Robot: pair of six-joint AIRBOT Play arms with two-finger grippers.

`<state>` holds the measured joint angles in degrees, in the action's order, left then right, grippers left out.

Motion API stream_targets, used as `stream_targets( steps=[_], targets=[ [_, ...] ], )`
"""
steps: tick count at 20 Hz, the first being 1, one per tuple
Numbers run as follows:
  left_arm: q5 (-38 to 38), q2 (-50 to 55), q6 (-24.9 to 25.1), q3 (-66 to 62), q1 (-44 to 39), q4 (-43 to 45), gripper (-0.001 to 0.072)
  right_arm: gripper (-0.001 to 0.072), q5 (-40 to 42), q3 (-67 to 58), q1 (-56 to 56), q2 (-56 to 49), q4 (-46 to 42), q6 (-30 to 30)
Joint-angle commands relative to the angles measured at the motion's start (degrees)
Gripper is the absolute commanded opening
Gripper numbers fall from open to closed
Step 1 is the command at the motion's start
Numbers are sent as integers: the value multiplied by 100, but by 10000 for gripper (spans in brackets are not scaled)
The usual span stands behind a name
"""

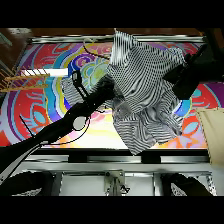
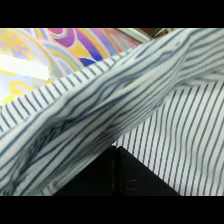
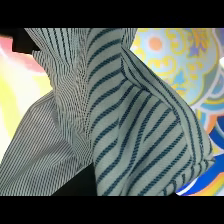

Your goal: Fold the shirts.

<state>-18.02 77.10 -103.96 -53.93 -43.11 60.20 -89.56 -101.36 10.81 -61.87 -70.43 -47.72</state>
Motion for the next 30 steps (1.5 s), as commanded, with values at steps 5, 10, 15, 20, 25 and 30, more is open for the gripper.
stream_targets(
  steps=[5, 10, 15, 20, 25, 30],
  targets=[
    [673, -621, 1969, -7, 407, 291, 293, 79, 101, -7, 2, 0, -59, -4],
    [1589, -625, 3027, -7, 291, 326, 623, 79, 229, -7, 2, 0, -57, -4],
    [2159, -264, 3178, -4, 210, 328, 623, 79, 256, -7, 2, 2, 7, -33],
    [2107, -367, 3665, -7, 636, 313, 671, 80, 258, -7, 2, 0, 4, -33],
    [1296, 24, 2214, -7, 245, 278, 585, 79, 262, -7, 2, 0, 4, -37],
    [-149, 66, 2031, -7, -111, 275, 64, 79, 260, -4, 0, 0, -44, -168]
  ],
)
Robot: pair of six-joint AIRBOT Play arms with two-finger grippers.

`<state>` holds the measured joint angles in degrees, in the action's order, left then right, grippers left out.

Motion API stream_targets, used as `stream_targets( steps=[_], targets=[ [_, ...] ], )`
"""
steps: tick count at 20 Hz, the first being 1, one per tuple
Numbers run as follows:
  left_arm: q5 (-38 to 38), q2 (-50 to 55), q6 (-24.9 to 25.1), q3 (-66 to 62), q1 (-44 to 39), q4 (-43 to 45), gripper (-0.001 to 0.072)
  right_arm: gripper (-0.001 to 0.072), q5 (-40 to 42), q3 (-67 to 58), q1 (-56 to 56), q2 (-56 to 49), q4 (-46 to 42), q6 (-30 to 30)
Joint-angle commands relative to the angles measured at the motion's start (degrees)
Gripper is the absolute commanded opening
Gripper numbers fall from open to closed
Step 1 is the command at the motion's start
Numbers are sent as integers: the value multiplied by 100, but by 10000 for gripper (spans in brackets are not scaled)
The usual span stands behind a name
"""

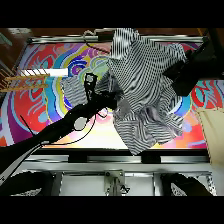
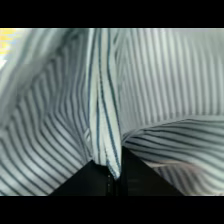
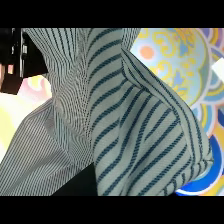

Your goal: Fold the shirts.

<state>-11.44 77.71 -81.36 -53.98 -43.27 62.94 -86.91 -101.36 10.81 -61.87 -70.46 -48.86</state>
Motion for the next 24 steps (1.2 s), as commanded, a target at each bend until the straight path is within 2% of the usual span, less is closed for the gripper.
stream_targets(
  steps=[1, 6, 13, 17, 22, 24],
  targets=[
    [-730, -105, -229, -2, 63, 2, 63, 79, -2, -7, 0, 0, -111, -55],
    [660, -833, -225, -2, 1381, 9, 63, 79, 2, -7, 2, 0, -127, -52],
    [767, -1019, -232, -247, 2457, 4, 63, 79, 22, -7, 2, 0, 511, -22],
    [1117, -1019, -232, -501, 2855, 4, 63, 79, 55, -7, 2, 2, 953, 162],
    [1777, -1019, -229, -774, 2883, 4, 62, 79, 612, -7, 2, 0, 1224, 310],
    [1923, -1029, -232, -894, 2887, 4, 62, 79, 514, -7, 2, 0, 1255, 315]
  ],
)
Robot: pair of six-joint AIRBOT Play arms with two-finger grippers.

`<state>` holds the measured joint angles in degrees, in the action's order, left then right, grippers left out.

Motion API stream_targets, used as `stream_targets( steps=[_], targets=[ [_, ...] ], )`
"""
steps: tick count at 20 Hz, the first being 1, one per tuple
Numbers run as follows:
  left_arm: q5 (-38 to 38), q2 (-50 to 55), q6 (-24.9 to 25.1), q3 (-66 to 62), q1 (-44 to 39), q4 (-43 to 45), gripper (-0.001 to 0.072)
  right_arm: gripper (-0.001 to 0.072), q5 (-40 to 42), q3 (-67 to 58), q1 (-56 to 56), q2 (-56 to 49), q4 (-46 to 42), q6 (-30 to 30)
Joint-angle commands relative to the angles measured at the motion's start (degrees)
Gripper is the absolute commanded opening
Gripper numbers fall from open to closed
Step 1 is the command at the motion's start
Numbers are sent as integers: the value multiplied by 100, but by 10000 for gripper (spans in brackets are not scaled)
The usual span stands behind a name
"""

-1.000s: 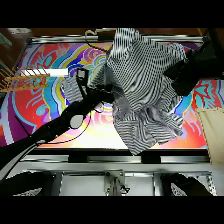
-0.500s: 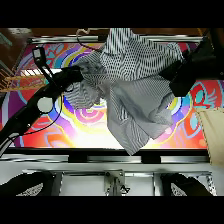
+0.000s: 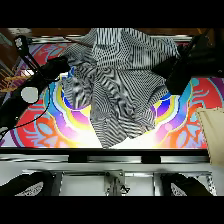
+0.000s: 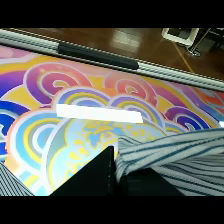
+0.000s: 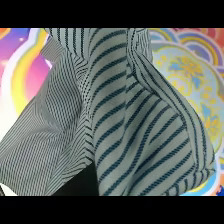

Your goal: Fold the shirts.

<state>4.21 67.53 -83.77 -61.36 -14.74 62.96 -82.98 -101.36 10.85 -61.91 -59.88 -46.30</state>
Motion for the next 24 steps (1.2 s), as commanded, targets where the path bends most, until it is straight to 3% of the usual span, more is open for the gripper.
stream_targets(
  steps=[1, 8, 14, 24],
  targets=[
    [356, -9, 9, -260, 44, 2, 63, 79, 11, -4, -2, 4, 208, 59],
    [557, 11, 13, -706, 162, 4, 63, 79, -188, -7, -2, 4, 297, 116],
    [682, -7, 13, -726, 413, 4, 62, 79, -90, -4, -4, 4, -212, 116],
    [684, -42, 57, -752, 402, 4, 62, 79, -424, -7, -2, -122, -63, 144]
  ],
)
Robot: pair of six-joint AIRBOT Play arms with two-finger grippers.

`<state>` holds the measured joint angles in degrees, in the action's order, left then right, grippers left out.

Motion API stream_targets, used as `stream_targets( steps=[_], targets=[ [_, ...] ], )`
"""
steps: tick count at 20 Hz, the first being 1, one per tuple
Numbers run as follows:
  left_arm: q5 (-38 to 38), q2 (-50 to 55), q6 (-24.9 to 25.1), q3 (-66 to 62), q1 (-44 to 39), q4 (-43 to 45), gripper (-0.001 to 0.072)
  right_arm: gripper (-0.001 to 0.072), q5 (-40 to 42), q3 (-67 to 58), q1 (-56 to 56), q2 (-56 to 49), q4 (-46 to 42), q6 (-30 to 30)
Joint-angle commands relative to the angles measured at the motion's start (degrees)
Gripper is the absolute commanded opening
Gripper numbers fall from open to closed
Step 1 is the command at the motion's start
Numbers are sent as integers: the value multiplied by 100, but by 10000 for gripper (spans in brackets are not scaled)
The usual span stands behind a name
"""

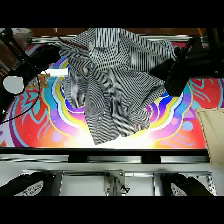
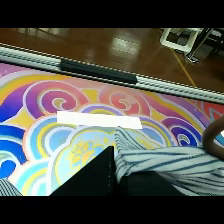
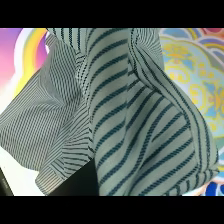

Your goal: Fold the shirts.

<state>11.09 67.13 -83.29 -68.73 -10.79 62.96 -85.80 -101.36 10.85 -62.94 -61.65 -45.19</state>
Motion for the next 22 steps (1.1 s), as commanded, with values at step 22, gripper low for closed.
stream_targets(
  steps=[22],
  targets=[
    [35, -52, 487, -363, 52, 7, 63, 79, -168, -4, -4, -24, -575, 20]
  ],
)
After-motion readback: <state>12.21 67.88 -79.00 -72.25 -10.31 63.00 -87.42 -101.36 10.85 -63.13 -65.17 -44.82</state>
